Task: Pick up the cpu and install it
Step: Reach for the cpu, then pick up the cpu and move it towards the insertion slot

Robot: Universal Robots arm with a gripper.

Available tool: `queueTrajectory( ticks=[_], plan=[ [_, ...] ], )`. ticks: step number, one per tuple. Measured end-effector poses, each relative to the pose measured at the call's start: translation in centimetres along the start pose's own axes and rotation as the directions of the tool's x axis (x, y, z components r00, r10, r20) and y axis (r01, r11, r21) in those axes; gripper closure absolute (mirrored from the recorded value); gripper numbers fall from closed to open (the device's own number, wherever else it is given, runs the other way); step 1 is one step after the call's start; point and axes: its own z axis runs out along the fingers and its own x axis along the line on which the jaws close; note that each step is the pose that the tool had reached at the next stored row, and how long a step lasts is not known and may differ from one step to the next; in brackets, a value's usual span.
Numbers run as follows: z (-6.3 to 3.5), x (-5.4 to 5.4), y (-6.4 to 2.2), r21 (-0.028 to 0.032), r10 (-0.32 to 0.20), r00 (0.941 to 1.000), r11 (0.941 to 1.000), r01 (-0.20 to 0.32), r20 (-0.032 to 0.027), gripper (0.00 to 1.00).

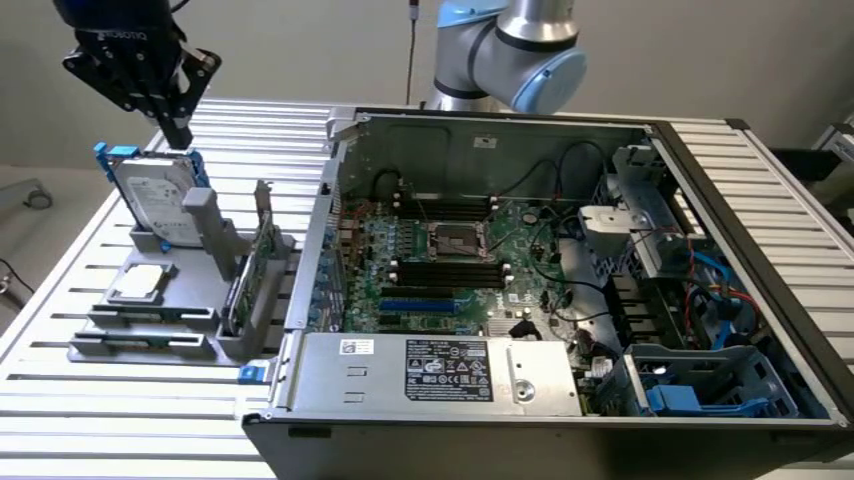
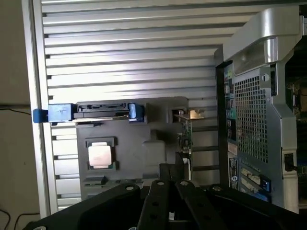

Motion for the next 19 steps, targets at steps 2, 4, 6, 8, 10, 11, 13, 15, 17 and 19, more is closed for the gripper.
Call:
queueTrajectory(
  ticks=[2,4,6,8,10,11,13,15,17,19],
  plan=[
    [0.09,0.9,-0.05,0.0001,0.000,1.0000,1.0000,0.000,-0.0018,0.89],
    [0.20,1.8,-0.07,0.0006,0.000,1.0000,1.0000,0.000,-0.0044,0.89],
    [0.34,2.8,-0.10,0.0010,0.000,1.0000,1.0000,0.000,-0.0069,0.89],
    [0.47,3.7,-0.12,0.0015,0.000,1.0000,1.0000,0.000,-0.0095,0.89],
    [0.61,4.6,-0.15,0.0020,0.000,0.9999,1.0000,0.000,-0.0122,0.89],
    [0.68,5.1,-0.16,0.0022,0.001,0.9999,1.0000,-0.001,-0.0135,0.89],
    [0.81,6.0,-0.18,0.0028,0.001,0.9999,1.0000,-0.001,-0.0161,0.89],
    [0.96,6.9,-0.20,0.0033,0.001,0.9998,1.0000,-0.001,-0.0185,0.89],
    [1.09,7.8,-0.22,0.0038,0.001,0.9998,1.0000,-0.001,-0.0210,0.89],
    [1.24,8.7,-0.24,0.0043,0.001,0.9997,1.0000,-0.001,-0.0233,0.89]
  ],
)
